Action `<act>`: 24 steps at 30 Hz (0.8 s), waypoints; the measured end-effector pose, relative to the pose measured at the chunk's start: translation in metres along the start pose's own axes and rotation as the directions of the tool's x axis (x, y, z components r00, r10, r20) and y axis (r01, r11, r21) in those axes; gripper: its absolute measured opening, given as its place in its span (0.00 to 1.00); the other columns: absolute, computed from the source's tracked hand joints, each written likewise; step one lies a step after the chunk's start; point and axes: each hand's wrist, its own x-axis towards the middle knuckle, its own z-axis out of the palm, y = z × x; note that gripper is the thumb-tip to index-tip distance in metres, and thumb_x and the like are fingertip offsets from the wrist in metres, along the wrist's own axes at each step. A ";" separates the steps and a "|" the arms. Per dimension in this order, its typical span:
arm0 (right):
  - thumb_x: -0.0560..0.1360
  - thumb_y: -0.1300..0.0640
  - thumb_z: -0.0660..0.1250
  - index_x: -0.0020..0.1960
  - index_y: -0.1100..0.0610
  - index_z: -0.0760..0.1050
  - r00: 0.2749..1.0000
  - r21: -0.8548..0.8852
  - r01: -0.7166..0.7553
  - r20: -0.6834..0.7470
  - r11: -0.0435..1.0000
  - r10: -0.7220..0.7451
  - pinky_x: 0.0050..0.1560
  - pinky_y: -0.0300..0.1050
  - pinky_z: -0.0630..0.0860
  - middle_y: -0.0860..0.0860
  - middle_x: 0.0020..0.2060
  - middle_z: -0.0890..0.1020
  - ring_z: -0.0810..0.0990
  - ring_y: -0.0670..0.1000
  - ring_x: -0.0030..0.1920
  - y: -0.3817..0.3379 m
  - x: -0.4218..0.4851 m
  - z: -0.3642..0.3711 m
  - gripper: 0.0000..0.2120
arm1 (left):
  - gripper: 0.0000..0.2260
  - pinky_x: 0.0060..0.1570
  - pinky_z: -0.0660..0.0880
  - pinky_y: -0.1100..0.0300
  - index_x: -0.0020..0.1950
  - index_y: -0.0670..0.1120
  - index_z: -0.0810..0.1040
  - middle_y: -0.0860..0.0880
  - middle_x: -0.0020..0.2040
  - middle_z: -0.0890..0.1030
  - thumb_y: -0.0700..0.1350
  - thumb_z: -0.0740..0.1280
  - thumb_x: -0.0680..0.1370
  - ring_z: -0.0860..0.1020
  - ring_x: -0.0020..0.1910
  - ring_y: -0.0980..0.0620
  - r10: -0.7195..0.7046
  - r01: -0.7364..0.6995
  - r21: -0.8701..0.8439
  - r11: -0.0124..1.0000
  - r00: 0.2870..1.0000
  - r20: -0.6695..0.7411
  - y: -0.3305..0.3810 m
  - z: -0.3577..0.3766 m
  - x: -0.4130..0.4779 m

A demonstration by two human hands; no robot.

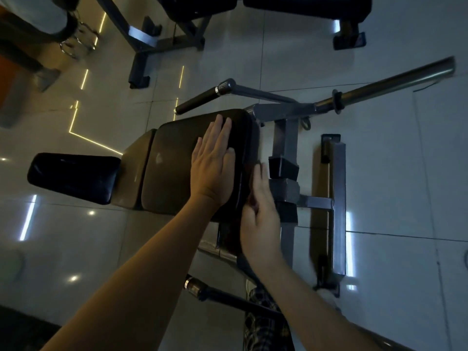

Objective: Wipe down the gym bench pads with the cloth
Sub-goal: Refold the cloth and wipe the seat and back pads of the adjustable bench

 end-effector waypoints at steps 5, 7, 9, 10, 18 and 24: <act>0.77 0.75 0.53 0.78 0.50 0.50 0.998 -0.097 0.030 -0.049 0.995 -0.035 0.71 0.26 0.48 0.42 0.78 0.48 0.46 0.35 0.75 -0.006 -0.016 0.012 0.35 | 0.23 0.76 0.39 0.53 0.80 0.47 0.53 0.47 0.81 0.51 0.43 0.52 0.85 0.46 0.79 0.52 -0.036 0.034 0.021 0.999 0.993 0.110 0.012 -0.016 0.002; 0.79 0.73 0.53 0.78 0.52 0.51 0.996 -0.123 0.024 -0.080 0.992 -0.034 0.71 0.27 0.46 0.46 0.78 0.50 0.47 0.40 0.76 -0.018 0.015 0.009 0.32 | 0.25 0.76 0.39 0.51 0.81 0.46 0.51 0.46 0.81 0.48 0.42 0.54 0.85 0.45 0.80 0.50 -0.080 0.074 0.032 0.997 0.963 0.257 0.020 -0.032 0.008; 0.80 0.70 0.53 0.79 0.52 0.52 0.998 -0.179 0.003 -0.062 0.984 -0.015 0.73 0.34 0.47 0.48 0.79 0.51 0.49 0.45 0.77 -0.035 0.049 0.005 0.31 | 0.28 0.76 0.43 0.52 0.81 0.47 0.48 0.46 0.81 0.45 0.43 0.57 0.84 0.44 0.80 0.49 -0.131 0.089 0.119 0.989 0.902 0.411 0.028 -0.050 0.009; 0.81 0.69 0.53 0.79 0.53 0.52 0.999 -0.215 -0.012 -0.044 0.977 0.003 0.73 0.37 0.47 0.50 0.79 0.51 0.49 0.47 0.78 -0.044 0.063 0.004 0.30 | 0.29 0.76 0.45 0.53 0.81 0.48 0.48 0.46 0.81 0.45 0.43 0.58 0.84 0.45 0.80 0.49 -0.160 0.091 0.166 0.982 0.870 0.466 0.032 -0.058 0.007; 0.83 0.63 0.54 0.75 0.51 0.64 0.981 -0.180 -0.023 0.188 0.983 0.057 0.43 0.31 0.74 0.50 0.52 0.77 0.77 0.47 0.47 -0.152 0.072 0.001 0.22 | 0.18 0.54 0.64 0.60 0.72 0.47 0.68 0.50 0.64 0.75 0.44 0.61 0.83 0.73 0.62 0.52 -0.187 0.188 0.052 0.981 0.836 0.516 0.064 -0.125 -0.015; 0.82 0.60 0.58 0.56 0.52 0.75 0.919 -0.078 -0.041 0.388 0.996 0.068 0.36 0.39 0.80 0.54 0.45 0.81 0.82 0.49 0.38 -0.262 0.053 -0.005 0.09 | 0.33 0.54 0.73 0.68 0.80 0.47 0.55 0.49 0.70 0.70 0.41 0.68 0.79 0.71 0.67 0.52 -0.119 0.210 -0.481 0.851 0.970 0.212 0.107 -0.216 0.003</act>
